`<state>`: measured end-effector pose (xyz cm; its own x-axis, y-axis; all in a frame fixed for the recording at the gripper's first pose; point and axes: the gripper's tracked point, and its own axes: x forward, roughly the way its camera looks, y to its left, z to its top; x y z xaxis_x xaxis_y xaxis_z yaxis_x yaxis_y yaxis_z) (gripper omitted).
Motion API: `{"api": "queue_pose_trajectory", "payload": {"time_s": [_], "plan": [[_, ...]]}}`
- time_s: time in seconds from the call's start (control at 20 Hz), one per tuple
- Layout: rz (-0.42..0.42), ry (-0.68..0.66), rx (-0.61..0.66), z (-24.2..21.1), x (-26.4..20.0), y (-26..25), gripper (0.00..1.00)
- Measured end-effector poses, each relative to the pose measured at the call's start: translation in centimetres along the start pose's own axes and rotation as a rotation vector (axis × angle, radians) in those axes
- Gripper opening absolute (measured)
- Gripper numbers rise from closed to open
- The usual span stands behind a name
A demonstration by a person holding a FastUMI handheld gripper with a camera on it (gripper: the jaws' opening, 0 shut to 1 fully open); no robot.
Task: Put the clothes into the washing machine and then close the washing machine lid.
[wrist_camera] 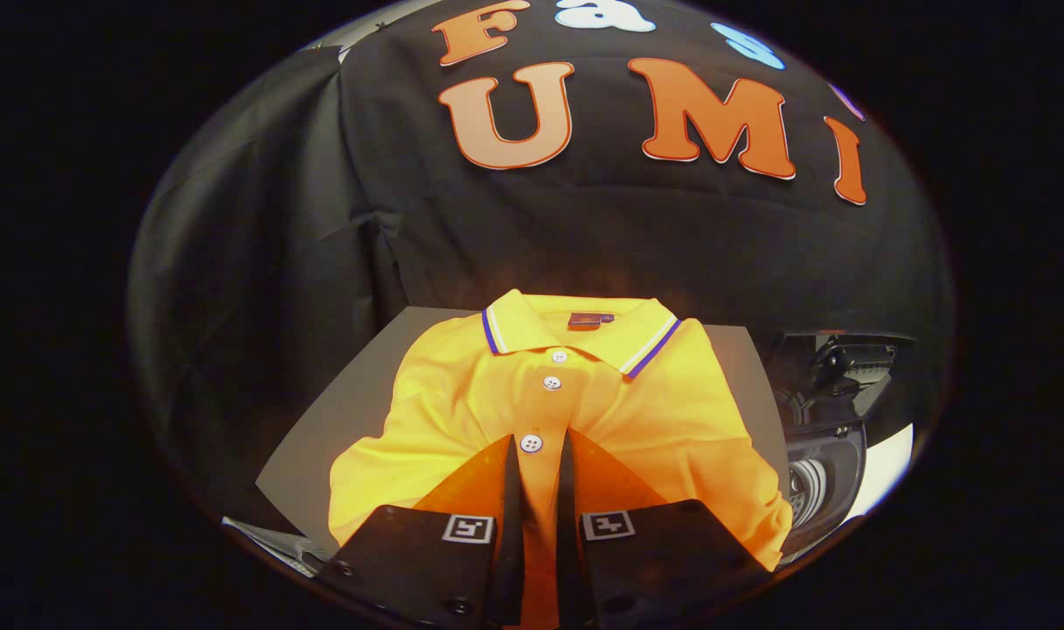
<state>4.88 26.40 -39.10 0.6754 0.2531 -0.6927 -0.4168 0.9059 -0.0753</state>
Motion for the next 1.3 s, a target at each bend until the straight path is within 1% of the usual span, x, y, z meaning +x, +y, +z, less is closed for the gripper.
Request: {"api": "queue_pose_trajectory", "payload": {"time_s": [0.05, 0.3, 0.5, 0.6, 0.75, 0.95, 1.1, 1.3], "plan": [[0.009, -0.007, 0.012, -0.1, -0.4, -0.2, 0.18], [0.067, -0.018, 0.067, -0.7, -1.4, -1.3, 0.17], [0.027, -0.049, 0.044, 0.2, -3.4, -3.4, 0.17], [0.027, -0.069, 0.068, 0.8, -4.4, -3.7, 0.17], [0.025, -0.097, 0.120, 2.0, -6.3, -5.4, 0.17], [-0.021, -0.164, 0.142, 4.1, -9.3, -8.7, 0.17], [-0.072, -0.206, 0.167, 5.3, -11.8, -12.7, 0.17], [-0.140, -0.237, 0.202, 5.4, -14.5, -18.6, 0.17]]}}
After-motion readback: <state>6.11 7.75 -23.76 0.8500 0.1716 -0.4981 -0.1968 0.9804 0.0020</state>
